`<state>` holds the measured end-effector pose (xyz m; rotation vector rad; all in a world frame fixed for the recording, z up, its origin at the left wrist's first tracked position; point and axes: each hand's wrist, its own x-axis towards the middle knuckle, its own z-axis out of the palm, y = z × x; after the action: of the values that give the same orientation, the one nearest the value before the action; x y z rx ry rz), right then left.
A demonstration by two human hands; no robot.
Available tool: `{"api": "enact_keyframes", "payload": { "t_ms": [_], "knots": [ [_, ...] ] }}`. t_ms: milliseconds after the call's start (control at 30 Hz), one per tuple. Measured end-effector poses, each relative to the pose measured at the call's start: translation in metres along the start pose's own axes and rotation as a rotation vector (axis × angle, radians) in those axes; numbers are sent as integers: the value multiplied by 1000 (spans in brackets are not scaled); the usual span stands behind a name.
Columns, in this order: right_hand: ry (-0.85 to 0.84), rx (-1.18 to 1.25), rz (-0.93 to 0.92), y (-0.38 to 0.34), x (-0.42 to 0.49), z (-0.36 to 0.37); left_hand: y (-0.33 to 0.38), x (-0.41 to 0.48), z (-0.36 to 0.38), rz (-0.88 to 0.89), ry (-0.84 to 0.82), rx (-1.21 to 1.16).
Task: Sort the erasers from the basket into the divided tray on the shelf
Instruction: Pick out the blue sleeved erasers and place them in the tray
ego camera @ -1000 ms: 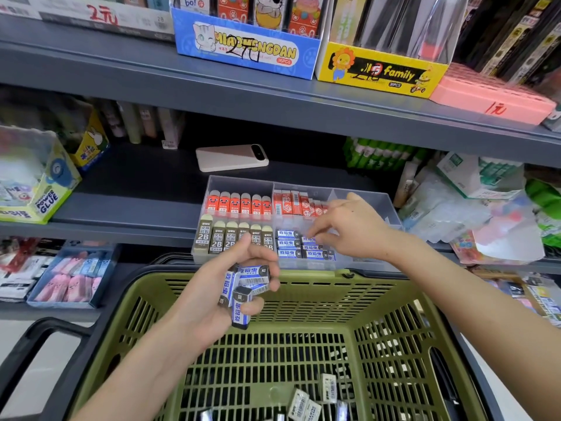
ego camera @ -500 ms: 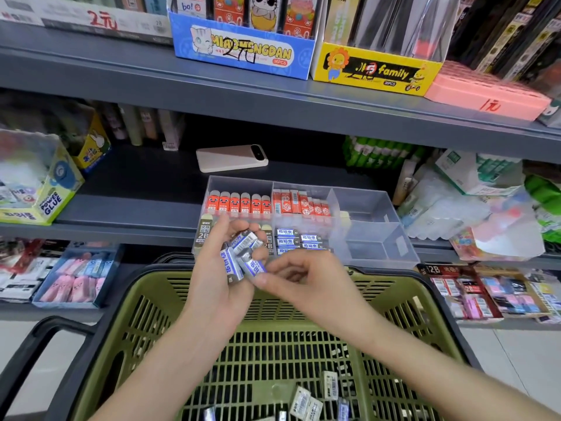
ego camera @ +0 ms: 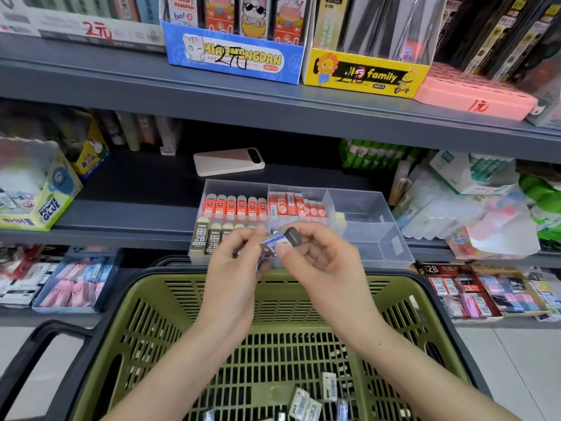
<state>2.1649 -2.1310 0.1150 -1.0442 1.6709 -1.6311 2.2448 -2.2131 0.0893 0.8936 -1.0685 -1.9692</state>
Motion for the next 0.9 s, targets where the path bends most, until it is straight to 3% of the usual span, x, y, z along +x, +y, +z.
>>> {"api": "enact_keyframes", "payload": {
  "t_ms": [167, 300, 467, 600, 900],
  "knots": [
    [-13, -200, -137, -2, 19, -17, -1, -4, 0, -27, -53, 81],
    [21, -213, 64, 3, 58, -58, 9, -2, -11, -131, -59, -20],
    [-245, -880, 165, 24, 88, -82, 10, 1, -30, -173, -83, -71],
    [-292, -1330, 11, 33, 98, -75, 5, 2, -36, -186, -130, -83],
    [-295, -1584, -181, 52, 87, -62, 3, 5, -37, -229, -134, -150]
  ]
}}
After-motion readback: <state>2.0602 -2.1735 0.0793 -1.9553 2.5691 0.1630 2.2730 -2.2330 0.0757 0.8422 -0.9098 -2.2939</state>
